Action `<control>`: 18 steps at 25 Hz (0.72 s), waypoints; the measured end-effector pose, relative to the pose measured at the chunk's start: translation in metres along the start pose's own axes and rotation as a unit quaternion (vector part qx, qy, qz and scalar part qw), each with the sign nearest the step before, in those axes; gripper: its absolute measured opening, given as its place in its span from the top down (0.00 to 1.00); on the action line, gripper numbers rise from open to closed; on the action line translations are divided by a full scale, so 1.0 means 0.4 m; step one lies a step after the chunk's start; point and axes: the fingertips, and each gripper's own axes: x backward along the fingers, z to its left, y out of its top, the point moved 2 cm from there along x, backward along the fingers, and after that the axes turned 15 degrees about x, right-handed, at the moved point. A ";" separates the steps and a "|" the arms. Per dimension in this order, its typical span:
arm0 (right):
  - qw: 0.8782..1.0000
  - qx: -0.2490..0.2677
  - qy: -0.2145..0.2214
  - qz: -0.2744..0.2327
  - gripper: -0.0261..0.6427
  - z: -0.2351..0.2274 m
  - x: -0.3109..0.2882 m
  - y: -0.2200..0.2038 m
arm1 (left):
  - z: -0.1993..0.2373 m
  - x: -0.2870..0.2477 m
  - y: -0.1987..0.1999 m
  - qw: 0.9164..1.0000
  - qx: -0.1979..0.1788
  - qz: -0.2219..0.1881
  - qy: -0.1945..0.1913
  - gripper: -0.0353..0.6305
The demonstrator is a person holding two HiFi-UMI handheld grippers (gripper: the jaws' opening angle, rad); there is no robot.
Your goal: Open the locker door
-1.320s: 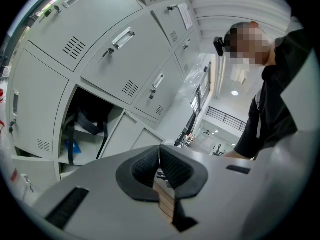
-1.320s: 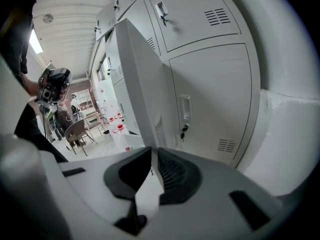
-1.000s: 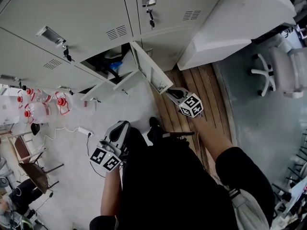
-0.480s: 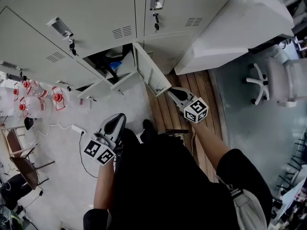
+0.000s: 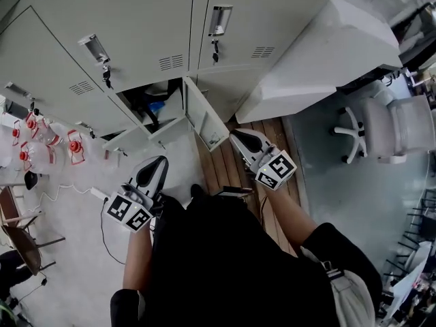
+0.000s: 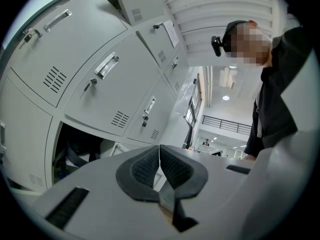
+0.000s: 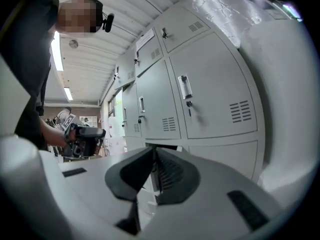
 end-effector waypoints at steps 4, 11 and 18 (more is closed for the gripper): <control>0.999 0.020 0.018 -0.037 0.92 0.011 -0.032 0.127 | -0.037 -0.016 0.055 1.000 -0.023 -0.008 -0.016 0.92; 0.993 0.047 0.043 -0.103 0.92 0.051 -0.041 0.341 | -0.150 -0.010 0.146 0.996 -0.071 -0.026 -0.055 0.92; 0.983 0.055 0.085 -0.153 0.92 0.156 -0.022 0.443 | -0.224 -0.008 0.171 0.991 -0.107 -0.015 -0.075 0.92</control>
